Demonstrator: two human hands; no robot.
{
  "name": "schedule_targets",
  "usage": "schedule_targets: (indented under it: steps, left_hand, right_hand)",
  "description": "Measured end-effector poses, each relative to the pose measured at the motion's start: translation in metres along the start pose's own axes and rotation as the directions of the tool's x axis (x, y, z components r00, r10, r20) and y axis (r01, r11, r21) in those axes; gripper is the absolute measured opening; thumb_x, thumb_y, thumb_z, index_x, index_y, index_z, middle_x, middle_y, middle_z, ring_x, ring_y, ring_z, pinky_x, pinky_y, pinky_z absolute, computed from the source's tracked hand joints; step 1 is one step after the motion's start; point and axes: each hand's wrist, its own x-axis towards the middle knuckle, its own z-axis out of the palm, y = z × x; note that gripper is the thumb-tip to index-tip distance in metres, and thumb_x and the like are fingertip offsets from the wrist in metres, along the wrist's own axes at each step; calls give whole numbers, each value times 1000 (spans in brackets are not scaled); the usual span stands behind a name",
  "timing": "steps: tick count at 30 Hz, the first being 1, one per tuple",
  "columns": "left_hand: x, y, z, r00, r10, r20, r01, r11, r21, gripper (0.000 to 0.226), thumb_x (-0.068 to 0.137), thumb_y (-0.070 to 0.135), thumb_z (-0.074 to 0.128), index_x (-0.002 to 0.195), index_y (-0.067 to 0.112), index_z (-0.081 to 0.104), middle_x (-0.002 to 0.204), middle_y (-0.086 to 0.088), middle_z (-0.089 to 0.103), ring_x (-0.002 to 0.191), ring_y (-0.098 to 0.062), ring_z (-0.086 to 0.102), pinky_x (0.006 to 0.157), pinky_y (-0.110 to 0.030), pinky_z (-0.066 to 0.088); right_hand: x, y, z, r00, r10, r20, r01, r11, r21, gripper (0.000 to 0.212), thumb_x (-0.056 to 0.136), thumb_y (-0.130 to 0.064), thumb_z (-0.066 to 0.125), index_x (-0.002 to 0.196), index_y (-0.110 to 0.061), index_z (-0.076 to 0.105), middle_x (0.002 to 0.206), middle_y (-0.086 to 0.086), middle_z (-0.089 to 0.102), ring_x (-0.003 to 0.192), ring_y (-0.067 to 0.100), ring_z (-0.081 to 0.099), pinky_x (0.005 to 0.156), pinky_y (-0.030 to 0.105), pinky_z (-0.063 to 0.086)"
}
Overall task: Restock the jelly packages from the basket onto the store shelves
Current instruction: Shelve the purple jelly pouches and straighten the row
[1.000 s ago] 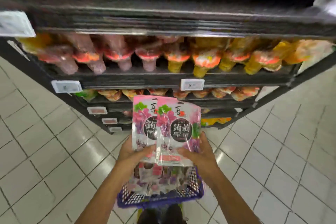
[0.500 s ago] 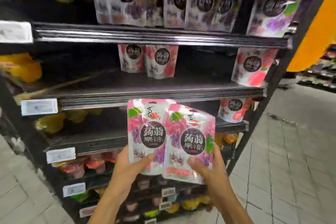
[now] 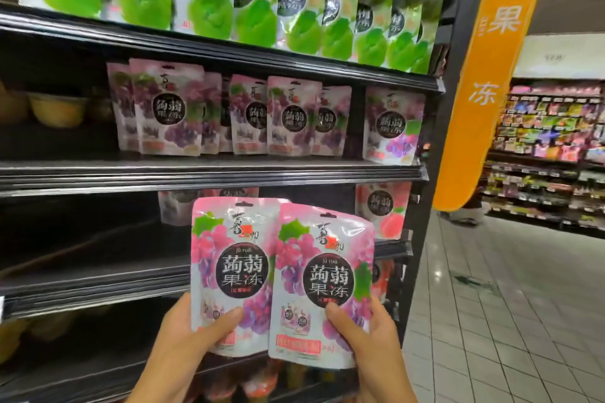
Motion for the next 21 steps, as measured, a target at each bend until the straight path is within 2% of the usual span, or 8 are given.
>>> schedule_targets:
  steps: [2,4,7,10,12,14,18,21]
  left_hand:
    - [13,7,19,1000,19,-7,-19,1000,1,56,50,32,95,101,32,73,105,-10,75,97,-30,72,83,-45,56]
    - [27,12,38,999,38,-4,-38,999,-12,52,58,25,92,105,32,71,108,-8,75,100,-28,72,80,-39,58]
    - [49,21,66,997,78,-3,-78,997,-2,46,62,22,84,106,27,71,108,-9,75,100,-28,72,74,-29,60]
    - [72,30,93,991,124,-39,-121,990,69,49,57,35,91,101,28,72,102,-7,76,93,-25,74,72,-33,60]
    - [88,34,108,985,146,-92,-135,984,117,58,47,49,87,99,28,73,97,-3,77,88,-22,75,66,-29,59]
    - [102,36,119,974,177,-142,-157,977,145,61,44,53,86,98,27,73,94,-1,78,84,-18,75,61,-22,57]
    - [123,42,137,968,192,-162,-177,979,99,47,54,40,91,96,28,75,95,-4,78,85,-20,75,62,-23,58]
    - [133,45,147,964,184,-192,-163,979,122,51,54,41,86,100,23,74,96,-2,78,88,-19,75,65,-26,58]
  right_hand:
    - [16,-14,-10,999,-40,-7,40,999,-3,59,56,-42,92,110,-43,68,116,1,73,110,28,68,99,55,50]
    - [36,-26,-22,998,-65,-2,65,998,2,54,63,-46,90,112,-44,66,118,-1,72,112,27,67,101,55,48]
    - [67,-43,-42,996,-90,3,90,995,36,59,66,-48,86,119,-34,65,119,1,72,113,26,66,104,55,46]
    - [99,-63,-60,988,-154,31,154,988,17,69,60,-53,87,121,-29,64,116,3,73,109,27,69,100,57,48]
    - [123,-76,-70,979,-199,47,199,980,3,56,65,-49,85,115,-30,67,114,3,73,107,26,69,99,57,50]
    - [147,-90,-80,970,-234,57,234,972,6,47,70,-44,84,112,-31,69,112,3,73,106,24,70,99,55,50]
    - [191,-114,-90,959,-272,79,274,962,-11,34,72,-46,76,102,-31,71,104,6,75,105,31,69,97,57,51]
    - [221,-128,-92,953,-289,92,293,956,-24,16,81,-33,74,95,-26,74,99,9,76,103,33,69,100,58,48]
